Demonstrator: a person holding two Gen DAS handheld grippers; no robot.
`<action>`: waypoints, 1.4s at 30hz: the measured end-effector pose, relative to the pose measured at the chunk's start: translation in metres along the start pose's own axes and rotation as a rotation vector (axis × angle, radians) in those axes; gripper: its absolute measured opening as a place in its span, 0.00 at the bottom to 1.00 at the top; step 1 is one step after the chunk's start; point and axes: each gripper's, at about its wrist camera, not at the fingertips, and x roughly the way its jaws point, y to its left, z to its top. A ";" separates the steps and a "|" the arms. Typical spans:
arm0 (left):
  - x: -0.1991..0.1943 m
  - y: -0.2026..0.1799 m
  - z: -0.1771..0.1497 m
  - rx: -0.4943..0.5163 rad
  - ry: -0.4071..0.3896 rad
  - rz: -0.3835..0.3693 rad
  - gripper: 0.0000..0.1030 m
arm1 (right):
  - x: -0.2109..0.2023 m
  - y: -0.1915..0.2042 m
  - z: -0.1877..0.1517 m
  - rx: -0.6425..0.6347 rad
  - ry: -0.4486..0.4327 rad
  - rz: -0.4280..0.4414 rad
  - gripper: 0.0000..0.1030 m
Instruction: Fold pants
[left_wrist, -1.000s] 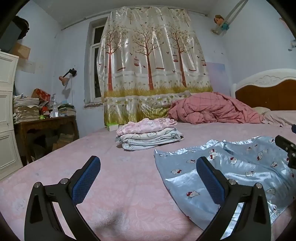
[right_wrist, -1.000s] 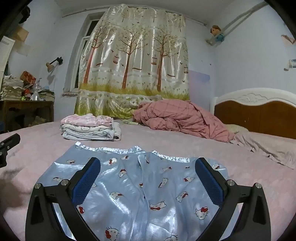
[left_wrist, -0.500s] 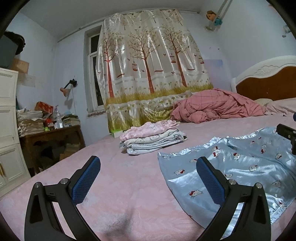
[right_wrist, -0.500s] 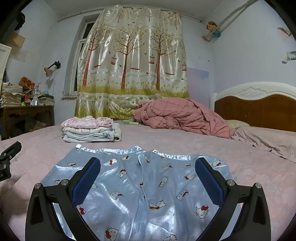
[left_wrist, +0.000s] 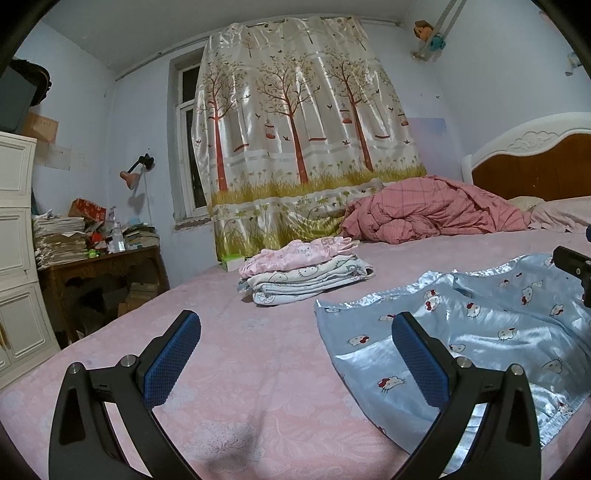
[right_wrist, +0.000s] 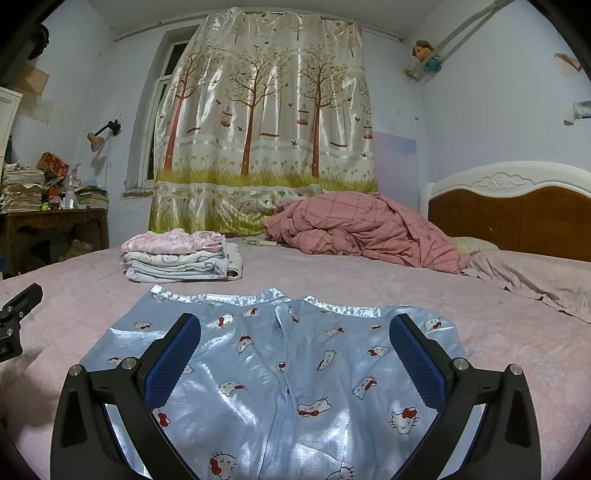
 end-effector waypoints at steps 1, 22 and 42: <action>0.000 0.000 0.000 -0.001 0.002 0.000 1.00 | 0.000 0.000 0.000 0.000 0.001 0.000 1.00; 0.003 -0.002 -0.006 0.008 0.014 0.006 1.00 | 0.001 -0.001 -0.002 0.004 0.004 0.001 1.00; 0.003 -0.001 -0.005 0.014 0.013 0.007 1.00 | 0.006 0.002 -0.008 -0.047 0.019 -0.039 1.00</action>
